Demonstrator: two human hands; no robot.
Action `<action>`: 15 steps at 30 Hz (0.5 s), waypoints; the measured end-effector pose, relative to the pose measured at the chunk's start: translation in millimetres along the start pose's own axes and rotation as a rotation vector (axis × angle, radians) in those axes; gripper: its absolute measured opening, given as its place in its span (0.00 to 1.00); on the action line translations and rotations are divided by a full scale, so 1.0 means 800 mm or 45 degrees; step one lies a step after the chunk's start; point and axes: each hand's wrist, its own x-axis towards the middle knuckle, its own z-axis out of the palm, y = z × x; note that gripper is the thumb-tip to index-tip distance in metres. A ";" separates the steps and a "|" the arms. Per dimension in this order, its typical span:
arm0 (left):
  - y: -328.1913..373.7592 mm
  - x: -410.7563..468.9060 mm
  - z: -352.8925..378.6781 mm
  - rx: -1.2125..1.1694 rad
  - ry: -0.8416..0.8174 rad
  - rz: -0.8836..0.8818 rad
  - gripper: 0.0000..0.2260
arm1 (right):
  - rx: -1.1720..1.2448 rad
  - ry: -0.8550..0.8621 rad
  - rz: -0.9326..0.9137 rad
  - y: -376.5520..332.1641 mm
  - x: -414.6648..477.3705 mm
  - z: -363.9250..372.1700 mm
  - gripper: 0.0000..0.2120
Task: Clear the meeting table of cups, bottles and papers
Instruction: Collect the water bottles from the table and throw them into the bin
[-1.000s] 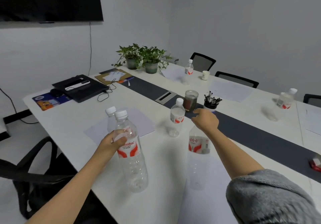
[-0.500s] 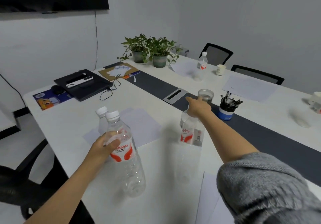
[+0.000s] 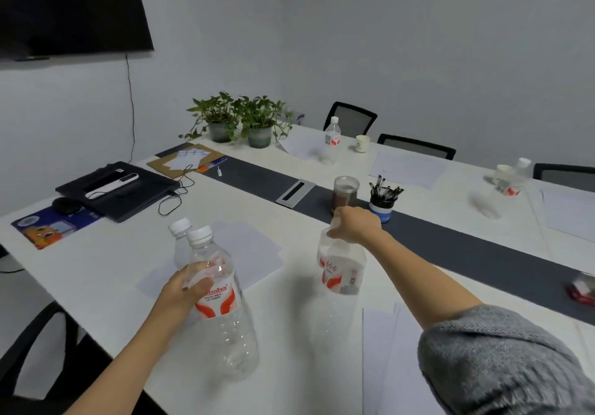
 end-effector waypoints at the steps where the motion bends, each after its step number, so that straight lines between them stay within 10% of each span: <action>1: 0.005 -0.002 0.001 0.001 -0.024 0.022 0.27 | 0.016 0.020 -0.012 0.001 -0.015 -0.006 0.18; 9: 0.044 -0.036 -0.004 0.029 -0.393 0.195 0.51 | 0.066 0.273 0.148 -0.007 -0.182 -0.050 0.21; 15: 0.030 -0.083 0.040 0.004 -0.757 0.222 0.42 | 0.033 0.410 0.438 0.003 -0.312 -0.013 0.22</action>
